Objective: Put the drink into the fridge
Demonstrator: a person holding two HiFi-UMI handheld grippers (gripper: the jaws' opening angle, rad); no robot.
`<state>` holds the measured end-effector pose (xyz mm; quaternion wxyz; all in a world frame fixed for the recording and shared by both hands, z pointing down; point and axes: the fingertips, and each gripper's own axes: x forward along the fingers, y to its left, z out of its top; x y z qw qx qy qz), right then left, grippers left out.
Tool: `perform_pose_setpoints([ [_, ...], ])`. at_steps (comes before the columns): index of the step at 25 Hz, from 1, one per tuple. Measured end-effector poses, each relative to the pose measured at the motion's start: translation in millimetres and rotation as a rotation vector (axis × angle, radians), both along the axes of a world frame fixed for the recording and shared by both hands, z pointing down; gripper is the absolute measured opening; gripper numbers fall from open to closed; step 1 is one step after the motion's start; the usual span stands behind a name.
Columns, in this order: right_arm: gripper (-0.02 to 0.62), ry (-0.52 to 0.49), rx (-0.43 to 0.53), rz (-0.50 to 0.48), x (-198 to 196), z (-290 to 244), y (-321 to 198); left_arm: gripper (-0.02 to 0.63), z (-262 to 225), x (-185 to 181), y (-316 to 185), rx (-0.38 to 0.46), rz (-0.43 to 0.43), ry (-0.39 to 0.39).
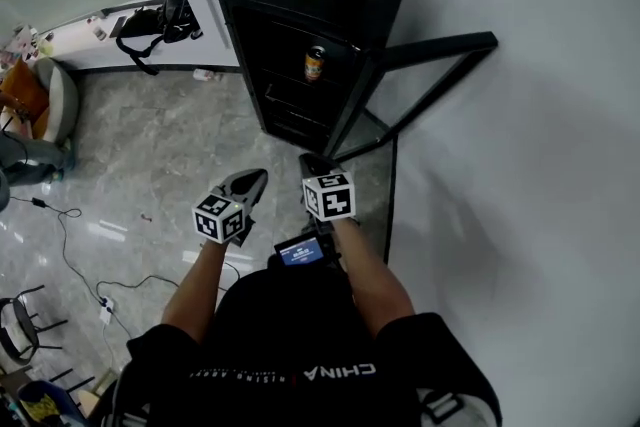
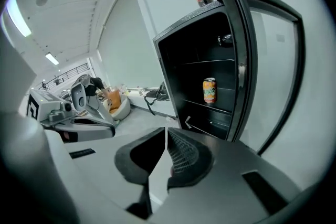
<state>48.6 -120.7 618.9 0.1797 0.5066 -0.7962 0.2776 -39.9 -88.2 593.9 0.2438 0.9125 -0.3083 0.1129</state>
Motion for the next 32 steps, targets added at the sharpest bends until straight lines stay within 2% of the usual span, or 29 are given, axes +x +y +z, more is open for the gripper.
perform_pose_setpoints([
  [4, 0.025, -0.017, 0.005, 0.006, -19.4, -3.6, 46.0, 0.011, -3.2, -14.3, 41.6, 0.014, 0.04, 0.045],
  [7, 0.025, -0.024, 0.002, 0.005, -27.2, -5.1, 78.0, 0.011, -8.5, -23.6, 62.4, 0.053, 0.029, 0.07],
  [13, 0.025, 0.041, -0.014, -0.045, -22.7, -5.7, 124.1, 0.011, -13.6, -17.1, 90.4, 0.061, 0.03, 0.12],
  [16, 0.025, 0.037, -0.012, -0.062, -23.3, -9.2, 125.4, 0.011, -17.4, -13.0, 99.3, 0.044, 0.04, 0.15],
  [22, 0.025, 0.002, -0.005, -0.128, -29.2, -23.2, 114.2, 0.012, -29.9, 3.0, 107.4, 0.031, 0.1, 0.162],
  [28, 0.02, 0.005, 0.01, -0.181, -1.0, -33.8, 99.6, 0.012, -34.9, 35.6, 93.7, 0.043, 0.075, 0.117],
  [32, 0.015, 0.013, 0.022, -0.178, 9.7, -37.8, 85.6, 0.012, -32.5, 47.1, 83.5, 0.047, 0.052, 0.052],
])
